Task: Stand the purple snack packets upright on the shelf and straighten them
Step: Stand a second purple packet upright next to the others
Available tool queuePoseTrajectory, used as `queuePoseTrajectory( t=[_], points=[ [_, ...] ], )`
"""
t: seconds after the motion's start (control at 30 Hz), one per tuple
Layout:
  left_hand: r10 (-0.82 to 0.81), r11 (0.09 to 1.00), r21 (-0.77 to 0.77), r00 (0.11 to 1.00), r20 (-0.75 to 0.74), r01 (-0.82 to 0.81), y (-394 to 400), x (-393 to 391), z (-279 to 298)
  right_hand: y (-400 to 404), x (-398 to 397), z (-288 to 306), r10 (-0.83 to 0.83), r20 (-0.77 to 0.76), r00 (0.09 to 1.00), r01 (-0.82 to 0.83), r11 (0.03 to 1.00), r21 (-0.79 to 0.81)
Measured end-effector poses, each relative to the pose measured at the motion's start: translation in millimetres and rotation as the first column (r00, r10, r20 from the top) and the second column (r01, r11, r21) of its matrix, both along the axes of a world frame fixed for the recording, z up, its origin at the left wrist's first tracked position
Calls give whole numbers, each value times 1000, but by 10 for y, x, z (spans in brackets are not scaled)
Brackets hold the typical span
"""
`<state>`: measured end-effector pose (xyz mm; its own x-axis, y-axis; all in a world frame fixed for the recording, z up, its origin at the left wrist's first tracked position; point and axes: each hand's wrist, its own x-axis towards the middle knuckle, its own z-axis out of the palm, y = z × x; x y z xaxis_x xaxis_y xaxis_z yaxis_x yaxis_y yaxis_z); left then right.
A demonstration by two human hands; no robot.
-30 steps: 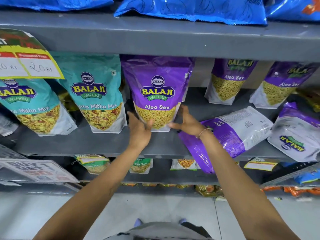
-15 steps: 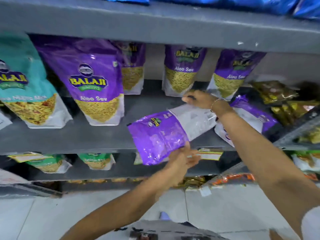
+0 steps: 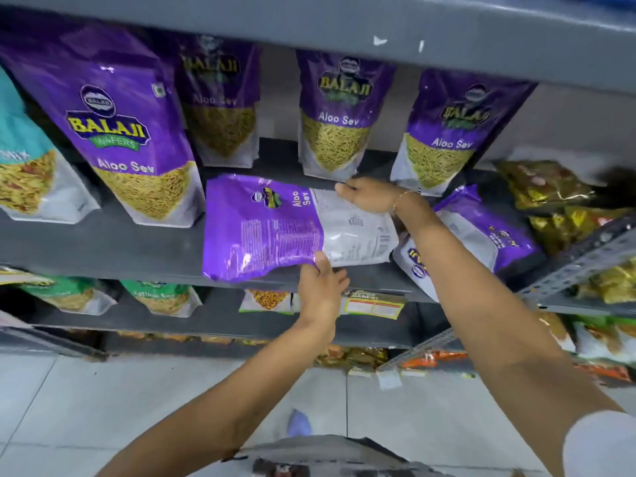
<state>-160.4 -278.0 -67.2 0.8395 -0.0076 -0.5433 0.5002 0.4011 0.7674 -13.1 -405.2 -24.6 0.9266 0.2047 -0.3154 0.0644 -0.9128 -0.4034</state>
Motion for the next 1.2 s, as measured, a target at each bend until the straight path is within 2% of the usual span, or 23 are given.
queuePoseTrajectory(
  t=[0.1, 0.17, 0.27, 0.37, 0.43, 0.53, 0.67, 0.73, 0.8, 0.83, 0.9, 0.97, 1.0, 1.13, 1.2],
  points=[
    [59, 993, 91, 973, 224, -81, 177, 7, 129, -125, -112, 67, -89, 27, 996, 78, 959, 271],
    [48, 966, 222, 938, 344, -131, 395, 205, 108, -197, -145, 10, -111, 87, 990, 66, 909, 412],
    [-12, 871, 449, 905, 425, -200, 755, 646, 93, -128, -188, -139, -161, 42, 986, 101, 781, 617],
    [-103, 752, 610, 871, 480, -248, 962, 1119, 198, 142, -236, -234, -291, 34, 956, 175, 659, 732],
    [-141, 698, 663, 856, 497, -270, 1046, 1401, 265, 315, -190, -283, -367, 39, 930, 205, 602, 771],
    [-181, 711, 664, 851, 492, -232, 1117, 1660, 202, 416, -62, -441, -425, 31, 905, 238, 563, 791],
    [-315, 637, 751, 831, 458, -172, 1169, 1717, 96, 431, 36, -563, -430, 88, 899, 224, 623, 750],
    [-259, 651, 707, 794, 550, -277, 1140, 1575, 113, 429, -21, -466, -397, 73, 915, 216, 635, 742],
    [-120, 701, 577, 729, 674, -419, 1035, 1312, 91, 399, -56, -434, -325, 17, 945, 203, 630, 750],
    [-101, 719, 544, 709, 698, -433, 964, 1176, 45, 389, -68, -434, -302, 8, 953, 197, 641, 742],
    [-206, 757, 582, 737, 644, -297, 810, 941, -24, 402, -88, -465, -289, 19, 957, 183, 652, 736],
    [-350, 769, 633, 767, 538, -94, 692, 851, -89, 438, -134, -491, -306, 41, 951, 171, 632, 756],
    [-376, 769, 638, 777, 505, -42, 669, 831, -93, 474, -178, -511, -334, 64, 940, 166, 614, 772],
    [-312, 798, 596, 788, 531, -86, 728, 891, -92, 755, -548, -713, -483, 172, 859, 118, 512, 851],
    [-281, 794, 596, 800, 531, -117, 830, 987, -87, 889, -758, -841, -496, 225, 839, 91, 536, 840]
  ],
)
